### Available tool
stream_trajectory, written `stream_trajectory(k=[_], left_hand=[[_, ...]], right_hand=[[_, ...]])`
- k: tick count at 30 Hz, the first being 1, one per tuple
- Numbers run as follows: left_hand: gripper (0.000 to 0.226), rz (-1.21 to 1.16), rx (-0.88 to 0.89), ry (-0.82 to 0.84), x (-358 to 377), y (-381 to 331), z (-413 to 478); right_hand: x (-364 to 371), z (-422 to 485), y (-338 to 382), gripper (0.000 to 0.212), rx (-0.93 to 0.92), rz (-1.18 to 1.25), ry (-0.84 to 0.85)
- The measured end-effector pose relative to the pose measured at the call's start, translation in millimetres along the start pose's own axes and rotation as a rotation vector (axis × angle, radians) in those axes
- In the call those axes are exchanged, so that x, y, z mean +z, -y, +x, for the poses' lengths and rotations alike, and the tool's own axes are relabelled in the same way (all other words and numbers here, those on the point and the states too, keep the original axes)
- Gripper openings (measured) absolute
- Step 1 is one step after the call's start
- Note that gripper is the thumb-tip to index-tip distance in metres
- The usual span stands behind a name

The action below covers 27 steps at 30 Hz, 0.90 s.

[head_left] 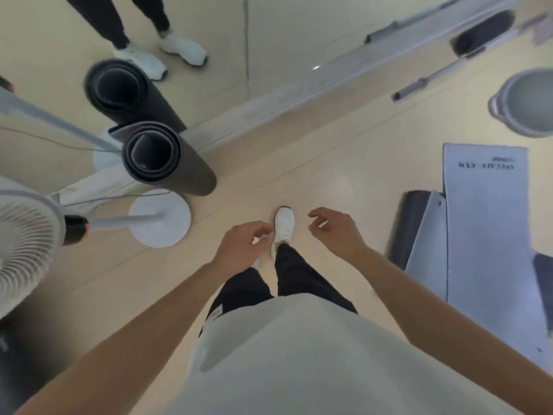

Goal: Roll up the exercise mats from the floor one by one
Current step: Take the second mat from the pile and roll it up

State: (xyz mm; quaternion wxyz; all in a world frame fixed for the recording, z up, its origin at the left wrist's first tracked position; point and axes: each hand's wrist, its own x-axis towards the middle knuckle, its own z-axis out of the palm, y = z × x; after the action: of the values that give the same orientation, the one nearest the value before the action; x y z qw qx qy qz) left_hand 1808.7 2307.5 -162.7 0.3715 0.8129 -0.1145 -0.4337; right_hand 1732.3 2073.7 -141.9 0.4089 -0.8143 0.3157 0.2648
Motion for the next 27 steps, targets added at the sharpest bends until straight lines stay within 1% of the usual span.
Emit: stream_trajectory(k=[4,7,10,13,19,23,27], left_hand=[[0.026,0.242,0.153,0.196,36.1,-29.5,-7.4],[0.023,0.387,0.258,0.319,78.5,-55.3,-12.2],[0.021,0.469,0.324,0.408,135.0,-85.8,-19.1],[0.020,0.548,0.366,0.481,203.9,-114.2,-30.8],[0.022,0.708,0.368,0.598,361.6,-160.4,-64.1],[0.025,0.683,0.317,0.657,460.6,-180.5,-88.9],[0.024,0.678,0.266,0.722,534.5,-199.0,-102.8]], right_hand=[[2.4,-83.8,-65.4,0.022,0.139,0.178,-0.126],[8.0,-142.9,-122.6,0.021,0.222,0.329,-0.240],[11.1,-198.4,-183.4,0.020,0.324,0.479,-0.395],[17.2,-249.4,-247.3,0.020,0.398,0.609,-0.489],[24.0,-330.5,-379.2,0.019,0.463,0.746,-0.546],[15.1,-371.3,-460.3,0.017,0.510,0.811,-0.589],[1.2,-397.0,-530.1,0.018,0.589,0.858,-0.603]])
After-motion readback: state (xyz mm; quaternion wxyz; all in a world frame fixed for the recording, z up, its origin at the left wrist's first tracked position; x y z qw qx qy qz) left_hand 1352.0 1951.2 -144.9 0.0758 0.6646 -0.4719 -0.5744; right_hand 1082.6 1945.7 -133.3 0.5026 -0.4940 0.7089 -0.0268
